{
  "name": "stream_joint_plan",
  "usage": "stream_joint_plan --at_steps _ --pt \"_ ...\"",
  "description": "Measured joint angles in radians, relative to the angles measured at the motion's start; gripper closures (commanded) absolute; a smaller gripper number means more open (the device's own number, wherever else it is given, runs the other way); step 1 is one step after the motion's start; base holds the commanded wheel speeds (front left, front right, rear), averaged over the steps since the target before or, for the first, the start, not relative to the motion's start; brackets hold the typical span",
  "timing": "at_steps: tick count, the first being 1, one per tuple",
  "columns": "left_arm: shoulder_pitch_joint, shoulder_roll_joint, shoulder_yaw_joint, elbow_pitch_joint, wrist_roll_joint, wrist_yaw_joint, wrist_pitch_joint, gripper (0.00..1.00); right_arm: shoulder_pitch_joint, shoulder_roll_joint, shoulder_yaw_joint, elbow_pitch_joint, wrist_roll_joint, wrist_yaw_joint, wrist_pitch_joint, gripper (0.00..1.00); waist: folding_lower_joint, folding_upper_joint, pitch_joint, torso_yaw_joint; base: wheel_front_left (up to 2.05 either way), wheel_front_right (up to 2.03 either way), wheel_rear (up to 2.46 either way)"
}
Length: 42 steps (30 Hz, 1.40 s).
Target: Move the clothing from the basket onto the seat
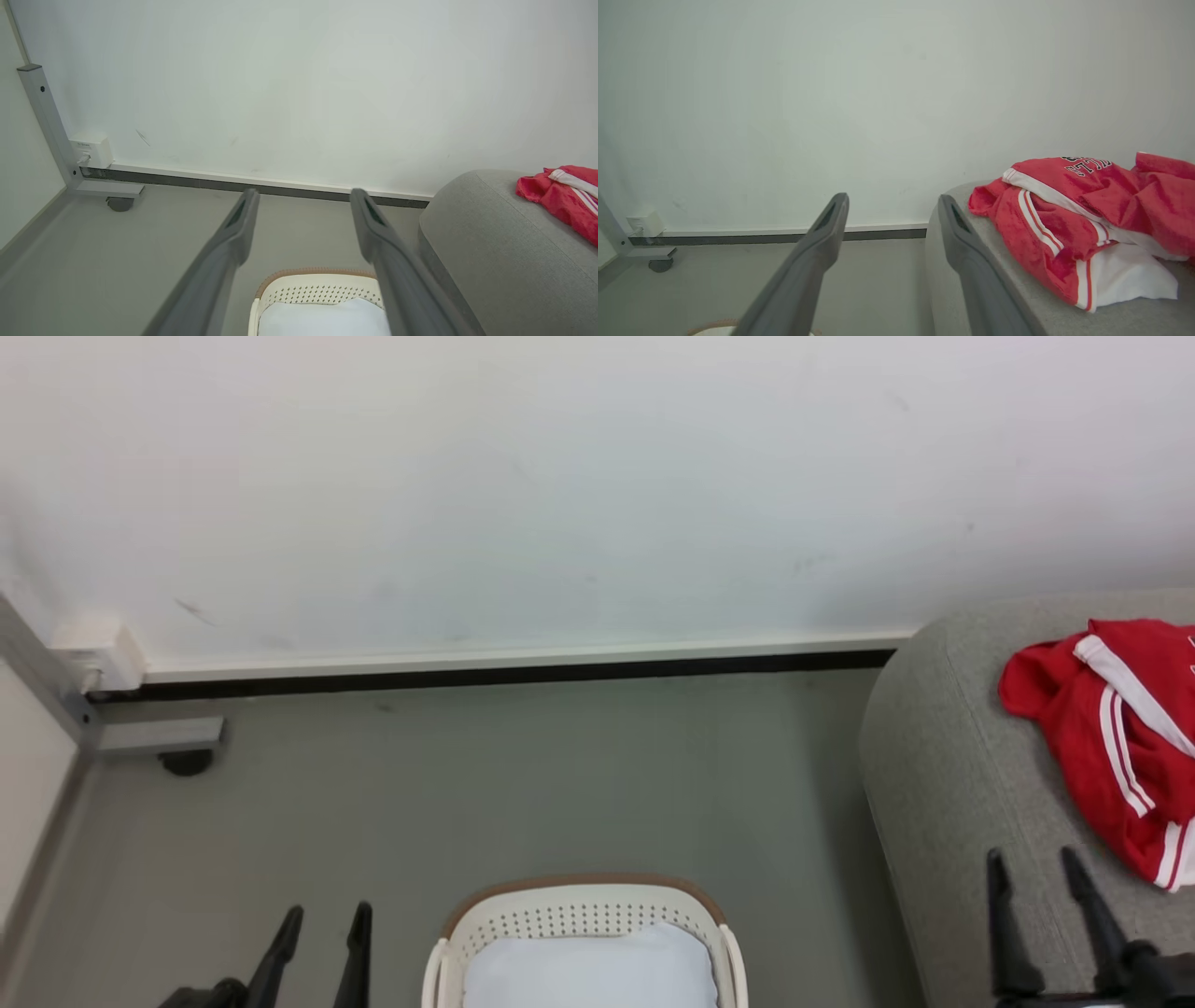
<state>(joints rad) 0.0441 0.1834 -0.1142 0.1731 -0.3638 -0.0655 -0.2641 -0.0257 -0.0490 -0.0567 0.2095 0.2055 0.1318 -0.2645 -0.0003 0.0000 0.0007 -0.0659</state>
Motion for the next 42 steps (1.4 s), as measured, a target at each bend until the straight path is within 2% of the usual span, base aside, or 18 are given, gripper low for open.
stream_joint_plan --at_steps 3,10,24,25,32,42 --pt "0.006 -0.008 0.017 0.034 0.022 -0.018 0.000 0.00 0.015 0.001 0.031 0.019 -0.039 0.000 0.000 0.00 0.0001 0.0000 -0.020 0.012 0.00 0.00 0.00" --pt "0.006 -0.034 0.053 0.065 0.053 -0.040 0.000 0.00 0.028 0.000 0.045 0.042 -0.048 0.000 0.000 0.00 0.0001 0.0000 -0.041 0.023 0.00 0.00 0.00" --pt "0.007 -0.054 0.072 0.095 0.081 -0.059 0.000 0.00 0.028 0.000 0.051 0.062 -0.053 0.000 0.000 0.00 0.0003 0.0000 -0.038 0.023 0.00 0.00 0.00" --pt "0.007 -0.057 0.069 0.099 0.081 -0.060 0.000 1.00 0.029 0.001 0.052 0.065 -0.053 0.000 0.000 1.00 0.0002 0.0001 -0.038 0.023 0.00 0.00 0.00" --pt "0.026 -0.081 0.060 0.152 0.073 -0.060 0.009 1.00 0.052 0.015 0.052 0.120 -0.034 0.000 0.010 1.00 0.0003 0.0000 -0.037 0.024 0.00 0.00 0.00" --pt "0.015 -0.086 0.082 0.147 -0.105 -0.060 0.059 1.00 0.048 0.015 0.040 0.114 0.156 0.000 0.059 1.00 0.0003 0.0000 -0.034 0.027 0.00 0.00 0.00"
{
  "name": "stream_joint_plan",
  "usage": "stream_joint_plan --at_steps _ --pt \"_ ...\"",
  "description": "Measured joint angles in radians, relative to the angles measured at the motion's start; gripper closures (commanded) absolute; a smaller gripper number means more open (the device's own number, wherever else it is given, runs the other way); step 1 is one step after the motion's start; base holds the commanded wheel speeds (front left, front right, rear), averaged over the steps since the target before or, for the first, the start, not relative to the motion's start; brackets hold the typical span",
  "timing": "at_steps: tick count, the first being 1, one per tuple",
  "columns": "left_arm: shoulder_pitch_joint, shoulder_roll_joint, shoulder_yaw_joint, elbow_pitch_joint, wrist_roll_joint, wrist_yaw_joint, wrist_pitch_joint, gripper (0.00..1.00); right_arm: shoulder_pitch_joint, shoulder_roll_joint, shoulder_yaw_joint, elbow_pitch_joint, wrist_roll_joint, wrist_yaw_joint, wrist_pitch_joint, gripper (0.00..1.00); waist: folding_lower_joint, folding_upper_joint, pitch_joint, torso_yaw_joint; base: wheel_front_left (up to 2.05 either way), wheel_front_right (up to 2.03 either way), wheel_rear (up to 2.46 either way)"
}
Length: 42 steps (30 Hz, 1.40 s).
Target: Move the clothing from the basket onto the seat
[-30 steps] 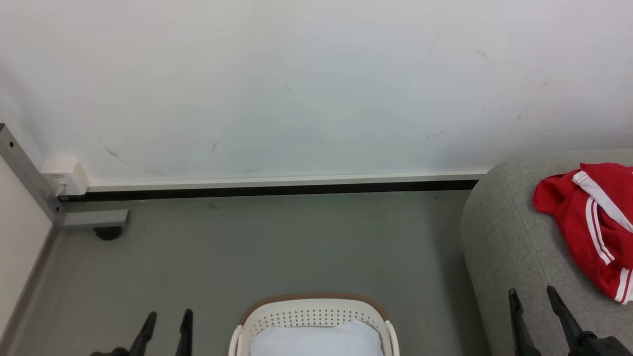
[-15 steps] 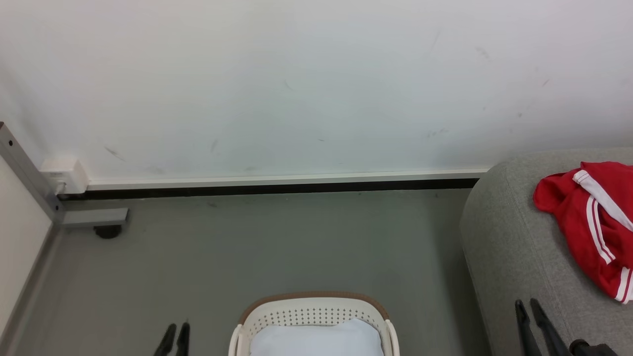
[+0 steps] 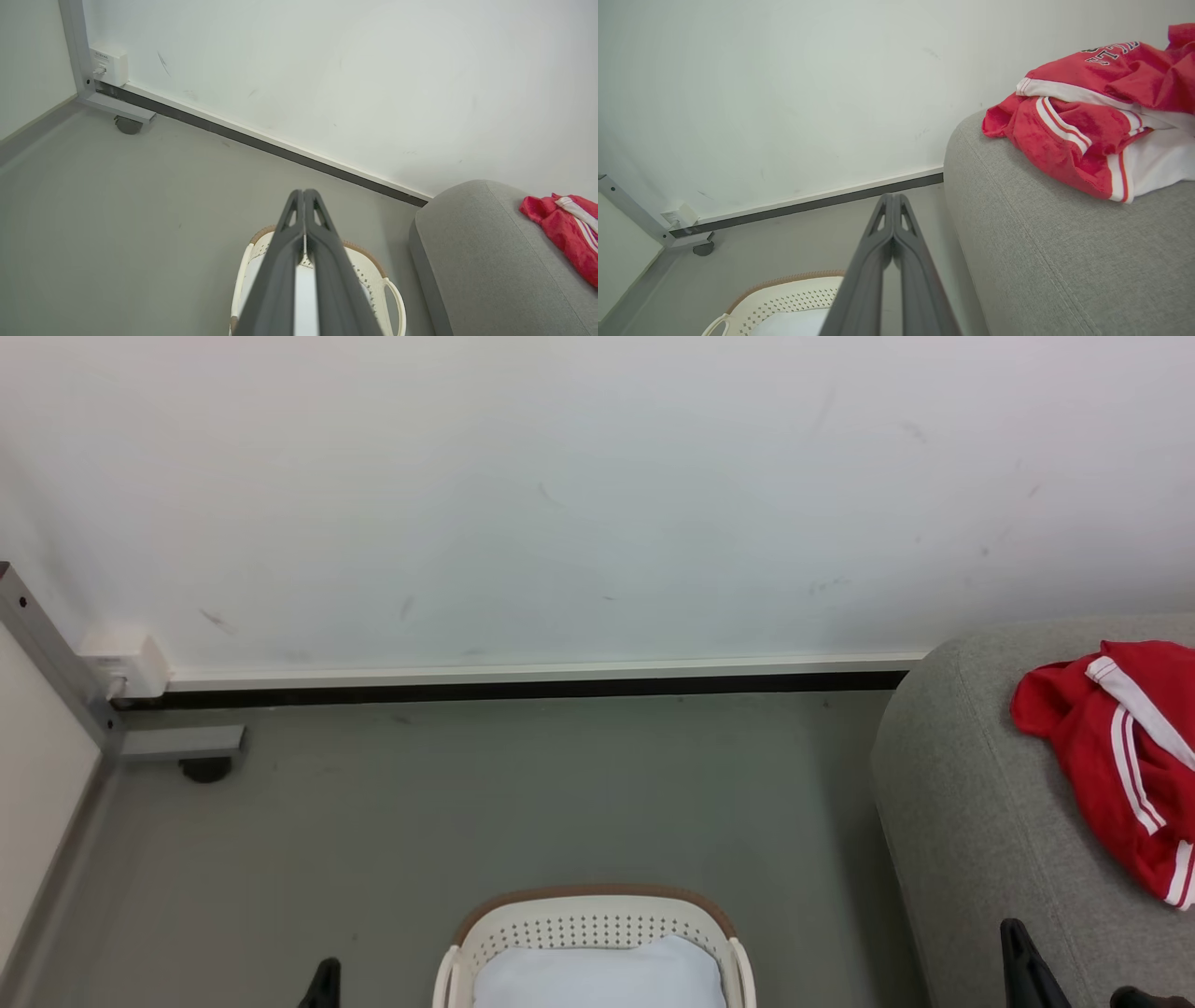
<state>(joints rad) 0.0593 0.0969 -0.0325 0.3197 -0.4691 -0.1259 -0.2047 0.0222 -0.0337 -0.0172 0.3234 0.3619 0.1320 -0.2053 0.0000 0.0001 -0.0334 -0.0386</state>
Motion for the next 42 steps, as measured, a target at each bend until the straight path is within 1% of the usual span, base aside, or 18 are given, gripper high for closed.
stream_joint_plan --at_steps 20,42 --pt "-0.041 -0.015 0.037 -0.019 -0.302 0.000 0.082 1.00 -0.028 -0.002 -0.025 -0.021 0.327 0.000 0.082 1.00 0.0000 0.0000 0.006 0.007 0.00 0.00 0.00" --pt "-0.080 -0.023 0.071 -0.036 -0.562 0.000 0.156 1.00 -0.061 -0.004 -0.048 -0.038 0.616 0.000 0.156 1.00 0.0001 0.0000 0.013 0.014 0.00 0.00 0.00"
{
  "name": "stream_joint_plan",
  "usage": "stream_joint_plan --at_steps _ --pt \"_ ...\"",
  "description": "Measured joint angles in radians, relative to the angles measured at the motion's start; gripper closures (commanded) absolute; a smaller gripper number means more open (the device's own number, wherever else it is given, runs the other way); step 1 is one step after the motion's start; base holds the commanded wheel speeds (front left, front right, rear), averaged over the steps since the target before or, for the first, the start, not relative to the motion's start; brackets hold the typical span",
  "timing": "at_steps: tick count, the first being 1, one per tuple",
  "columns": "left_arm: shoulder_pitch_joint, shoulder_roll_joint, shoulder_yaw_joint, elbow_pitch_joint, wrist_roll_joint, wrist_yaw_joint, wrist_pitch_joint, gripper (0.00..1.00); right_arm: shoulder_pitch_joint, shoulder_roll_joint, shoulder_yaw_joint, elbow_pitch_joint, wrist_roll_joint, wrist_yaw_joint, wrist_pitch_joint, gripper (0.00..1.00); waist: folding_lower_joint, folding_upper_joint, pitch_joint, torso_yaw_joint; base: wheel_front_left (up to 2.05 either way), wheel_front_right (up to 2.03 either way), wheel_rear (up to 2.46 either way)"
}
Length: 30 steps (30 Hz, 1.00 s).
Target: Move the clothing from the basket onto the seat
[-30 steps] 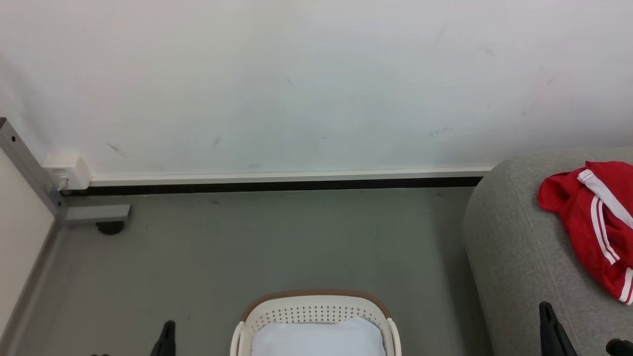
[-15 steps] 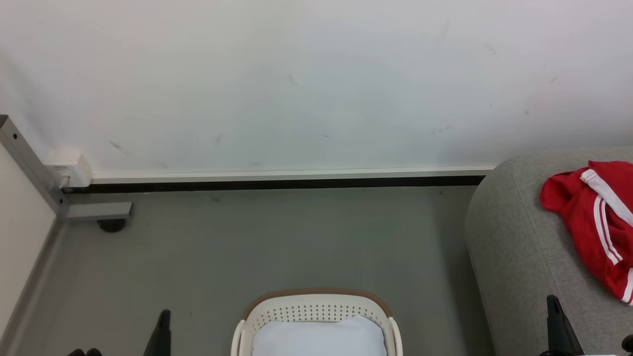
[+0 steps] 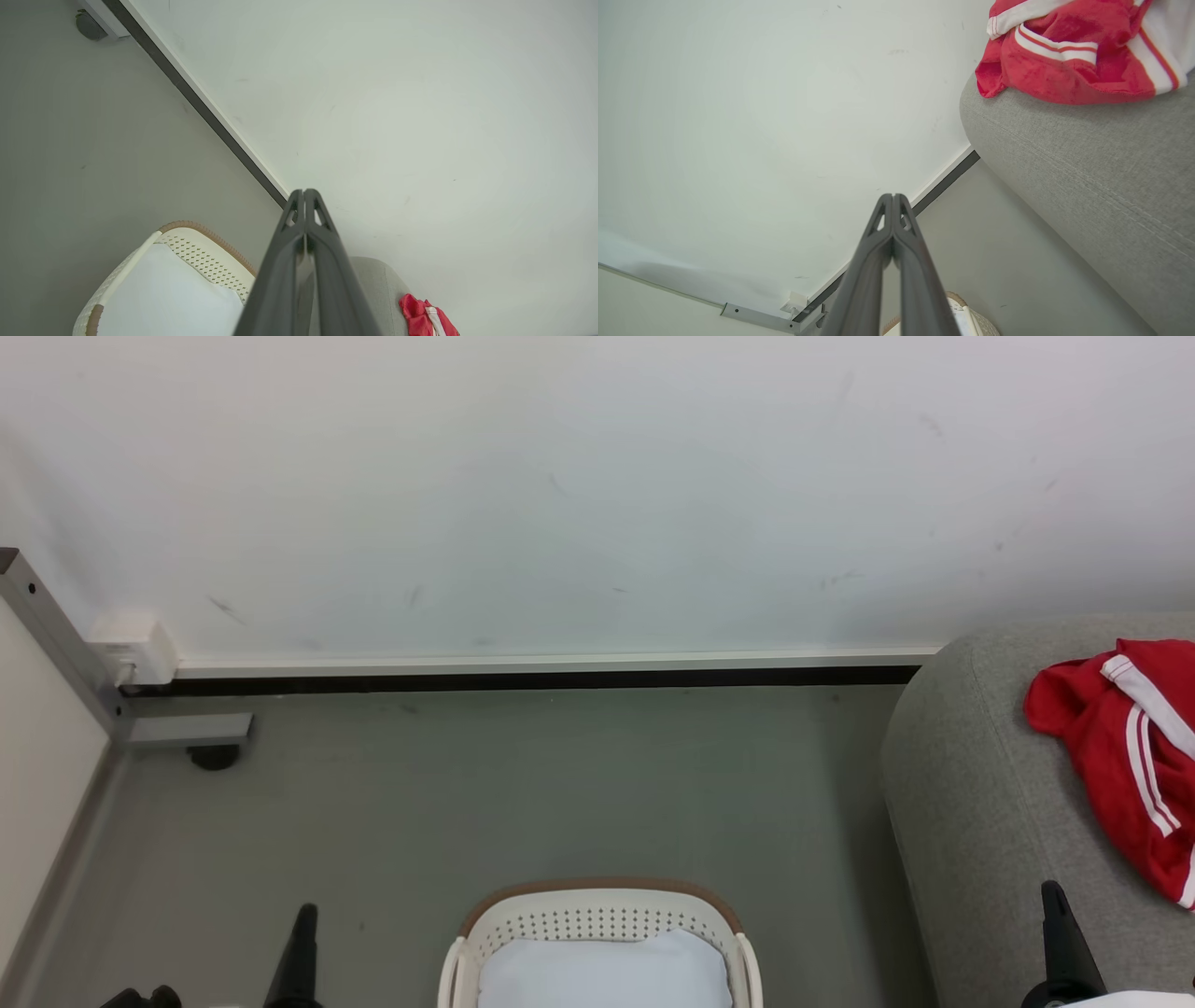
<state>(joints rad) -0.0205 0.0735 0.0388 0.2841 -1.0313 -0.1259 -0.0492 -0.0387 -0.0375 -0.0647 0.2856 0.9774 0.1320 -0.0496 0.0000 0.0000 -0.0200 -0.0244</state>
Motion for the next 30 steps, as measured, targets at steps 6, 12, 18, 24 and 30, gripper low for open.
stream_joint_plan --at_steps 6,12,18,24,30 --pt "-0.008 -0.003 0.009 -0.003 -0.062 0.000 0.019 1.00 -0.003 -0.001 -0.005 -0.004 0.068 0.000 0.018 1.00 0.0000 0.0000 0.002 0.002 0.00 0.00 0.00" --pt "-0.018 -0.005 0.016 -0.007 -0.122 0.000 0.034 1.00 -0.014 -0.002 -0.009 -0.009 0.133 0.000 0.033 1.00 0.0000 0.0000 0.004 0.004 0.00 0.00 0.00" --pt "-0.025 -0.007 0.023 -0.012 -0.179 0.000 0.049 1.00 -0.020 -0.002 -0.014 -0.012 0.193 0.000 0.050 1.00 0.0000 0.0000 0.006 0.006 0.00 0.00 0.00" --pt "-0.034 -0.009 0.029 -0.015 -0.232 0.000 0.066 1.00 -0.023 -0.003 -0.019 -0.016 0.252 0.000 0.067 1.00 0.0000 0.0000 0.008 0.008 0.00 0.00 0.00" --pt "-0.041 -0.011 0.036 -0.019 -0.279 0.000 0.080 1.00 -0.031 -0.004 -0.024 -0.020 0.305 0.000 0.081 1.00 0.0000 0.0000 0.009 0.010 0.00 0.00 0.00"
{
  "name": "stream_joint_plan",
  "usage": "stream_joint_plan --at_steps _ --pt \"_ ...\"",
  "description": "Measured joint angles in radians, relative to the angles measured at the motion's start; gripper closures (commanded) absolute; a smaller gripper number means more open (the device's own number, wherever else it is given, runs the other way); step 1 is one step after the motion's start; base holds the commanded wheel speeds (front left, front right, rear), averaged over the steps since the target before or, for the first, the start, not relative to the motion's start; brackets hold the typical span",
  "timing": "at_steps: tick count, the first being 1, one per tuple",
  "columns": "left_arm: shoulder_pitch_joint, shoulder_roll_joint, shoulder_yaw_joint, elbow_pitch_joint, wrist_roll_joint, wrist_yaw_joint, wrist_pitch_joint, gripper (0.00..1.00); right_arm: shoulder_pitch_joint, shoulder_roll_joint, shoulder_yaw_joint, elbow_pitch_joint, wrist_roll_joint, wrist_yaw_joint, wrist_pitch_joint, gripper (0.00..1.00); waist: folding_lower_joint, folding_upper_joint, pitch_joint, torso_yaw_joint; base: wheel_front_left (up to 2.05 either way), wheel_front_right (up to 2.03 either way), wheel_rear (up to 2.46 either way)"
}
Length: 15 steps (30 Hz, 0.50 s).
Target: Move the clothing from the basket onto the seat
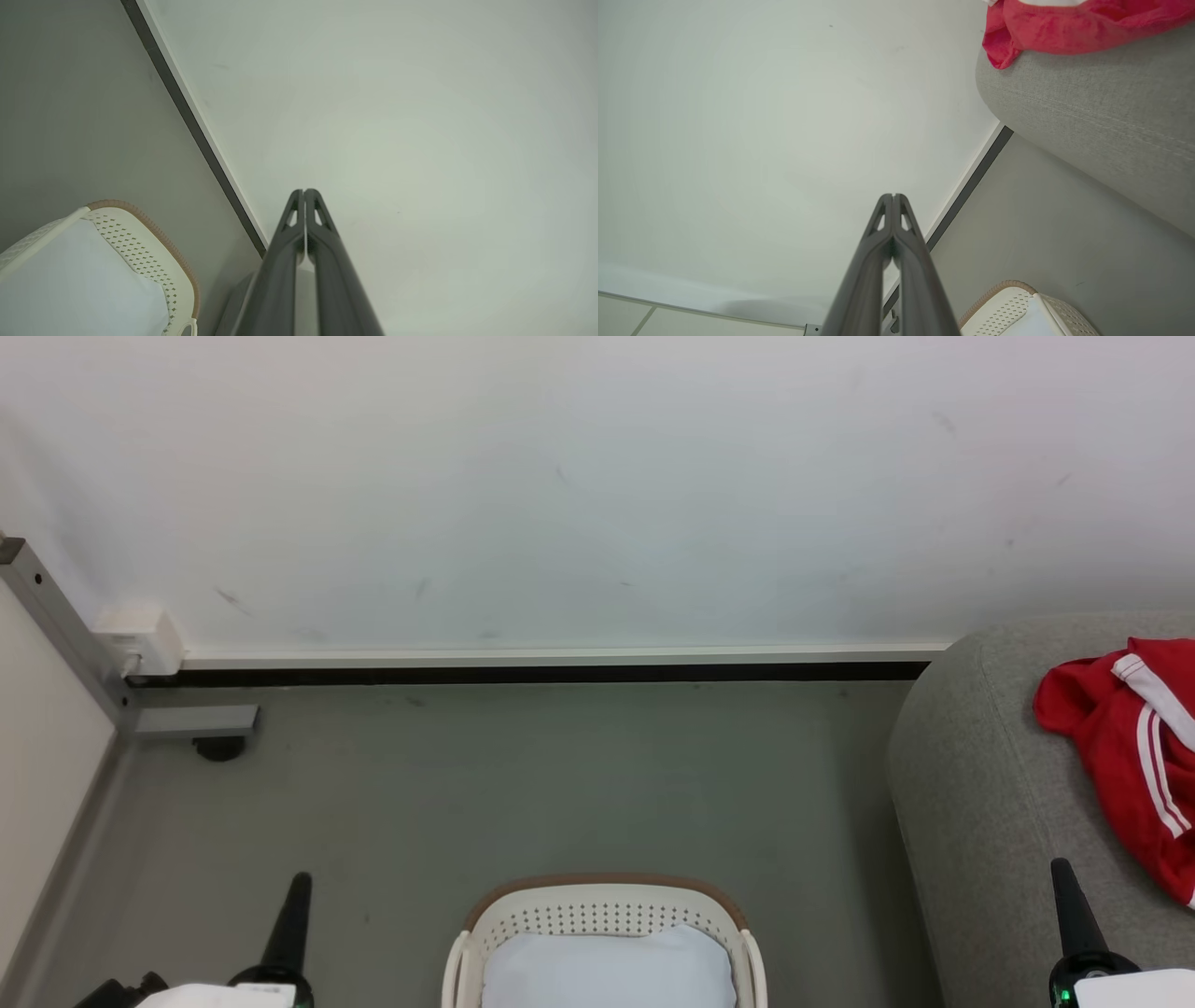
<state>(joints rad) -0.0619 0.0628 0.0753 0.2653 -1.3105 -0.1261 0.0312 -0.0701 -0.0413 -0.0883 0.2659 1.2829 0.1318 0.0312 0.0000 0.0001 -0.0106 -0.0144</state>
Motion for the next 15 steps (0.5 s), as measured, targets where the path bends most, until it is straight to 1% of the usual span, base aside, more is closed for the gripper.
stream_joint_plan --at_steps 15 --pt "-0.016 -0.006 0.015 -0.007 -0.113 -0.001 0.031 1.00 -0.011 -0.002 -0.009 -0.007 0.127 0.000 0.031 1.00 0.0000 0.0000 0.005 0.005 0.00 0.00 0.00"
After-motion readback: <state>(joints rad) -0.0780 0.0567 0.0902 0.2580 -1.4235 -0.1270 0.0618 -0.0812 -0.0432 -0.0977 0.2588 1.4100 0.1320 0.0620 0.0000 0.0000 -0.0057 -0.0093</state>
